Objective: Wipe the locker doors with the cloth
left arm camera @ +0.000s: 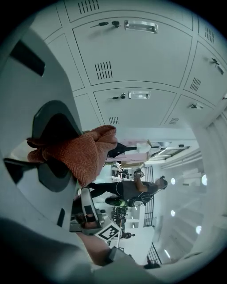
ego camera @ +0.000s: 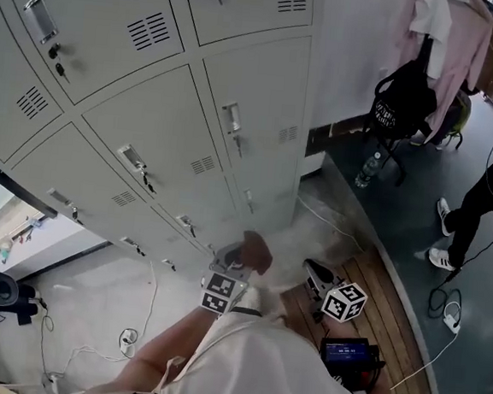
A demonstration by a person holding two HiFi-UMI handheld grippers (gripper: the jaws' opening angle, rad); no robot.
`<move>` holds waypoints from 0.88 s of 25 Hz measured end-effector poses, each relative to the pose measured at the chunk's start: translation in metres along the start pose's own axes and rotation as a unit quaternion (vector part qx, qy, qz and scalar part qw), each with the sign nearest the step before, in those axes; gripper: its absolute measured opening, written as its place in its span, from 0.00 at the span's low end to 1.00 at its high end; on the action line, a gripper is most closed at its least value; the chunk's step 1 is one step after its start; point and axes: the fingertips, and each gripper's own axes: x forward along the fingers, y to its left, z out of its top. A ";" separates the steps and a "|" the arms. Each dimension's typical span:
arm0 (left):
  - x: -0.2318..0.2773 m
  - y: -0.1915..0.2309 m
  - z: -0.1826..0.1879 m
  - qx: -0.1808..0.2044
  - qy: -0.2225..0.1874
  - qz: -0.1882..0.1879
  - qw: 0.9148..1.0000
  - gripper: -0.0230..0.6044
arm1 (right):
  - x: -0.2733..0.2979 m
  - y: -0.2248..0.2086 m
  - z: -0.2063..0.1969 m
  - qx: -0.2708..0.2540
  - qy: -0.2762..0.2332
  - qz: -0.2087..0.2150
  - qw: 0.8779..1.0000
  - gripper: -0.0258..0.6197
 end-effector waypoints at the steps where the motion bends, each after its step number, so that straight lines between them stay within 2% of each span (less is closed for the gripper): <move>1: 0.005 0.004 0.000 -0.002 0.002 0.001 1.000 0.16 | 0.003 -0.006 -0.001 0.003 0.004 -0.004 1.000 0.07; 8: 0.060 0.046 -0.002 -0.011 0.011 -0.005 1.000 0.16 | 0.027 -0.040 0.022 -0.001 0.000 -0.033 0.999 0.07; 10: 0.074 0.063 -0.003 -0.024 0.012 0.006 1.000 0.16 | 0.031 -0.048 0.030 -0.004 0.001 -0.045 0.999 0.07; 12: 0.087 0.095 -0.002 -0.045 0.018 0.051 0.998 0.16 | 0.039 -0.057 0.040 -0.010 0.000 -0.058 0.998 0.07; 14: 0.095 0.133 -0.003 -0.070 0.031 0.118 0.990 0.16 | 0.049 -0.066 0.048 -0.012 -0.003 -0.068 0.998 0.07; 16: 0.100 0.165 -0.001 -0.087 0.036 0.166 0.982 0.16 | 0.061 -0.071 0.051 -0.012 -0.002 -0.072 0.997 0.07; 18: 0.108 0.184 0.005 -0.087 0.031 0.182 0.979 0.16 | 0.071 -0.073 0.053 -0.013 0.003 -0.075 0.997 0.07; 22: 0.126 0.206 0.020 -0.082 0.021 0.188 0.979 0.16 | 0.095 -0.079 0.062 -0.016 0.001 -0.078 0.997 0.07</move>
